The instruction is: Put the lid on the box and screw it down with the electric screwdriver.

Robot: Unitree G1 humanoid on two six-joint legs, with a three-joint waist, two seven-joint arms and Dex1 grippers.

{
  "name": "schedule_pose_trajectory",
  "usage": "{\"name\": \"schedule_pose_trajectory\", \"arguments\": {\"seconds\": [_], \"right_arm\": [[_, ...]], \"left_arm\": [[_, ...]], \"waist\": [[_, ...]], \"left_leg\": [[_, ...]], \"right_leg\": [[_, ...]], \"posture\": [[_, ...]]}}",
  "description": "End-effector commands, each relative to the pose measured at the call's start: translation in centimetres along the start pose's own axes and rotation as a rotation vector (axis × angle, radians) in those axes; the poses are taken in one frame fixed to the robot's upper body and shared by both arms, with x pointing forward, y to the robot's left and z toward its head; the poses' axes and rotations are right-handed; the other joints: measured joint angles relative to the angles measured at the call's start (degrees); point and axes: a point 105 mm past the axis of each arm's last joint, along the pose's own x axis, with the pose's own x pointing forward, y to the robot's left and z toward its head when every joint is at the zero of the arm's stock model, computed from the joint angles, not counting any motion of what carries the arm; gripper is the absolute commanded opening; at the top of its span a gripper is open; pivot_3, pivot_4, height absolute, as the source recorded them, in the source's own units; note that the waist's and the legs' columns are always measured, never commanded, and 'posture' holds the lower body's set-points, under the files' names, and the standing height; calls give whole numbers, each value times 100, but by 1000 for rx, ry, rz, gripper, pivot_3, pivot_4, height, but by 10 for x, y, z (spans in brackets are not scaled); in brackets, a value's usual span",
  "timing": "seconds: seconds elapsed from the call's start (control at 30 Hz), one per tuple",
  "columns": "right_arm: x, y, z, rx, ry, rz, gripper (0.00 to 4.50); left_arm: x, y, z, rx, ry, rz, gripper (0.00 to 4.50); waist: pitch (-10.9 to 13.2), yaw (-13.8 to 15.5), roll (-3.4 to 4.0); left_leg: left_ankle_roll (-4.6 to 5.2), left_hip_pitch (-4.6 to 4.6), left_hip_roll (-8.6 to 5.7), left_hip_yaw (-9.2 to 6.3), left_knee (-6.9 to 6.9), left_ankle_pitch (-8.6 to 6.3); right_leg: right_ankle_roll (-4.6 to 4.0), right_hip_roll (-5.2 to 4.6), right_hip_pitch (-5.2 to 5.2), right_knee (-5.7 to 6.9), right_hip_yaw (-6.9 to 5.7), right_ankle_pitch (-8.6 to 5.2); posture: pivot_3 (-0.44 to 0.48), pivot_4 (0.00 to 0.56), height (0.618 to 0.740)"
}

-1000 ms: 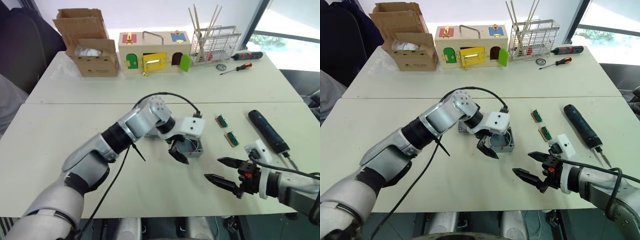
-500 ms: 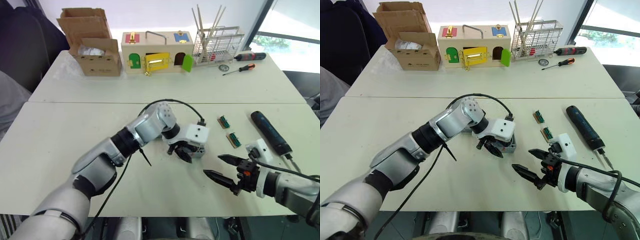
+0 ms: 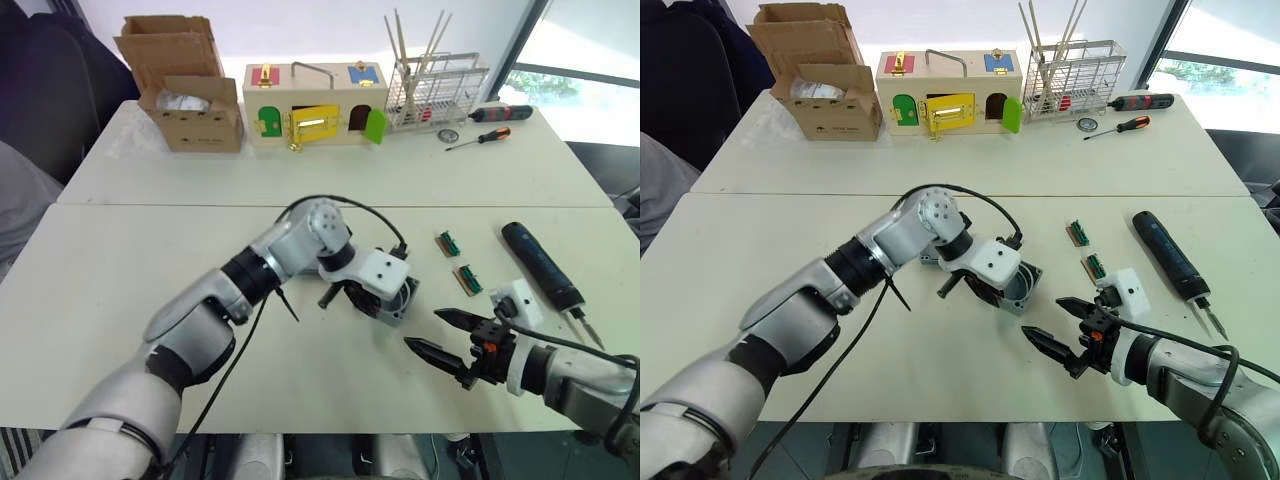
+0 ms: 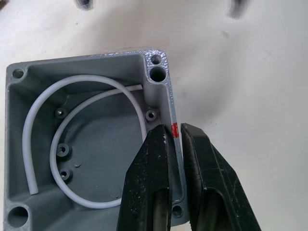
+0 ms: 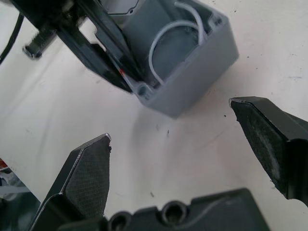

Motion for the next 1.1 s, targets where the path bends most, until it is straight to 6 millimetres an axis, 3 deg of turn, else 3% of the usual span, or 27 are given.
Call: {"name": "schedule_pose_trajectory", "arguments": {"seconds": [0.03,0.2,0.63,0.67,0.77,0.87,1.0,1.1], "right_arm": [[2,10,7,-38,-36,16,4500],[3,15,5,-28,-48,7,4500],[5,26,4,-17,-74,-25,4500],[4,27,5,-18,-75,-29,4500],[1,27,6,-23,-75,-36,4500],[-6,27,11,-59,-67,-17,4500],[-15,28,17,-96,-58,20,4500],[-33,10,50,-165,-93,47,4500]], "left_arm": [[-22,9,11,117,-43,-7,30],[-28,10,6,142,-52,-34,30],[-7,-11,-7,219,-15,-194,30],[-5,-13,-8,223,-20,-198,905],[-5,-13,-9,218,-20,-202,2238],[-19,-6,-11,199,-11,-143,3676],[-45,2,-7,228,7,-63,3676],[-118,13,19,112,-184,258,3676]], "waist": [[0,-4,1],[0,-4,0],[0,-7,-1],[0,-5,-1],[1,-7,-1],[1,-6,-1],[2,-7,-2],[17,-136,-4]], "left_leg": [[0,-1,0,0,0,0],[2,-1,0,-1,0,-1],[5,-5,0,-1,8,-3],[5,-5,0,-2,9,-3],[6,-5,0,-2,11,-3],[8,-6,0,-2,13,-5],[9,-7,0,-3,16,-5],[11,-20,3,-2,17,-7]], "right_leg": [[0,0,0,-1,0,0],[0,0,0,0,-1,0],[-1,-1,0,0,0,0],[-1,-1,0,0,0,0],[-1,-1,0,0,0,0],[-1,-1,1,0,0,0],[0,0,1,0,0,0],[0,0,-10,1,1,0]], "posture": [[0,150,728],[0,150,728],[0,150,728],[0,150,728],[0,150,728],[0,150,728],[0,150,728],[0,150,728]]}}
